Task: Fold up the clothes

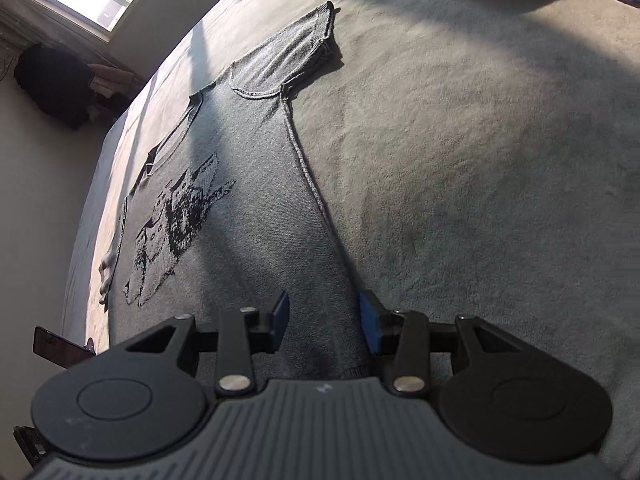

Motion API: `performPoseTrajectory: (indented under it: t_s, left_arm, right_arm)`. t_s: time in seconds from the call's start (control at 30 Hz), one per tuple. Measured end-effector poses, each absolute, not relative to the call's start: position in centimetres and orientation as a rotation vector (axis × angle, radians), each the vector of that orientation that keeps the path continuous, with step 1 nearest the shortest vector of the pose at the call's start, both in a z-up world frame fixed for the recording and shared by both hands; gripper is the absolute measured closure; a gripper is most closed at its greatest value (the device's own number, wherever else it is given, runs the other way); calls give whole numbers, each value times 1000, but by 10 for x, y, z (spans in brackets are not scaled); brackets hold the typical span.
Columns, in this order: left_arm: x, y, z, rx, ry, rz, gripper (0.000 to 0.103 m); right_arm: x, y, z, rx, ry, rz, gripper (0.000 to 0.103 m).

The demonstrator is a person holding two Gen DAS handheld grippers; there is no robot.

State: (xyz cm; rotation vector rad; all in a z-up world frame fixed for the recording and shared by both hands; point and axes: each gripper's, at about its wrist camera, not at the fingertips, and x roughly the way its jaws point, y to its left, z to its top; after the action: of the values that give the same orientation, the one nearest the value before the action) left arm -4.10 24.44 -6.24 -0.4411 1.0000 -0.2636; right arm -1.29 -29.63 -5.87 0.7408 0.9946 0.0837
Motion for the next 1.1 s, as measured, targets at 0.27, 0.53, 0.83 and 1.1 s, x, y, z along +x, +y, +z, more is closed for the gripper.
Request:
performPoseTrajectory:
  t_s: [0.27, 0.53, 0.83, 1.1]
  left_arm:
    - [-53, 225, -67, -377, 1093, -396, 87]
    - [-65, 240, -55, -340, 1063, -404, 98]
    - [-59, 248, -64, -325, 1094, -410, 93]
    - [-41, 264, -66, -454, 981, -333, 65]
  right_arm:
    - [-40, -310, -75, 944, 875, 62, 61]
    - [-32, -301, -68, 815, 885, -4, 94]
    - [-27, -298, -67, 763, 883, 16, 84]
    - [-5, -298, -74, 833, 765, 59, 69]
